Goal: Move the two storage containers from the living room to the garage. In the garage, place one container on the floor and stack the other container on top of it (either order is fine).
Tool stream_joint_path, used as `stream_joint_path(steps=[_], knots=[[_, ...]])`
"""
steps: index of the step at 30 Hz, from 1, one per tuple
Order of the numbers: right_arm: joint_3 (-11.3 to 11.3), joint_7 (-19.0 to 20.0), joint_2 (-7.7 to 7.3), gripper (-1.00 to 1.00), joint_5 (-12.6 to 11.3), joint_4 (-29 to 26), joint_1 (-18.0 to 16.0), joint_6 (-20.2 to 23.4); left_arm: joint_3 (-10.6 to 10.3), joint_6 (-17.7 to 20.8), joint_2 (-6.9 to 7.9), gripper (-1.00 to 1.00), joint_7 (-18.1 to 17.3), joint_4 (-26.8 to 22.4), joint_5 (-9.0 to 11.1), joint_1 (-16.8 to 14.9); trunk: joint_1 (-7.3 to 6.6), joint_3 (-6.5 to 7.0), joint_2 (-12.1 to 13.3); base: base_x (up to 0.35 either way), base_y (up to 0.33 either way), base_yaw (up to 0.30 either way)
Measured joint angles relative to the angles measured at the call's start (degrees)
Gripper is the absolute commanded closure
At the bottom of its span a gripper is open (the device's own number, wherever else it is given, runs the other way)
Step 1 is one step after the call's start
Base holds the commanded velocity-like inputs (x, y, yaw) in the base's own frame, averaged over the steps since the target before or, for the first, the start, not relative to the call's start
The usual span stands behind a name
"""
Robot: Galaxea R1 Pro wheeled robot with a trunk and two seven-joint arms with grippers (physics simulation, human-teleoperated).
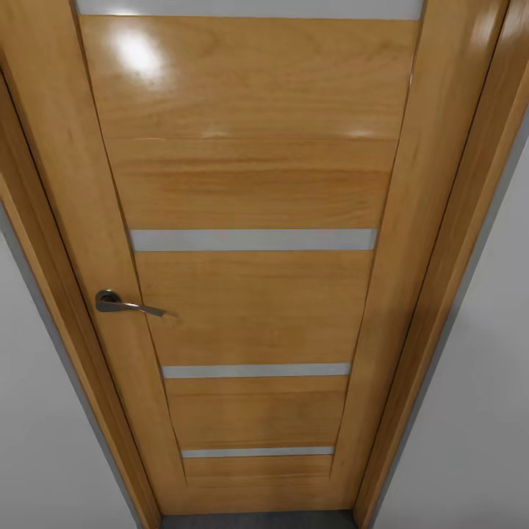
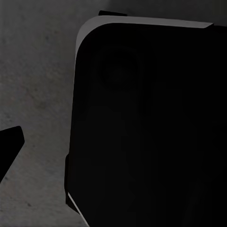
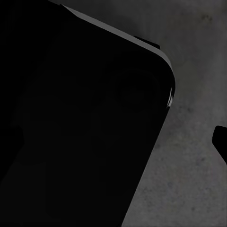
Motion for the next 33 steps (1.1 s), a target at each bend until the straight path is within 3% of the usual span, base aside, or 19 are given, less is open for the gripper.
stream_joint_path(steps=[26, 33], knots=[[0.0, 0.0, 0.16, -1.00, -0.1, 0.0, 0.0, 0.1, 0.0, 0.0, 0.00, -1.00, 0.0, 0.0, 0.0, 0.0, 0.00, 0.00, 0.0, 0.000, 0.000, 0.000], [0.5, 0.5, -1.01, -1.00, 0.7, -1.4, 0.0, 0.0, 0.0, -0.1, 0.00, -1.00, -0.1, 0.0, 0.0, 0.0, 0.00, 0.00, 0.0, 0.000, 0.000, 0.000]])
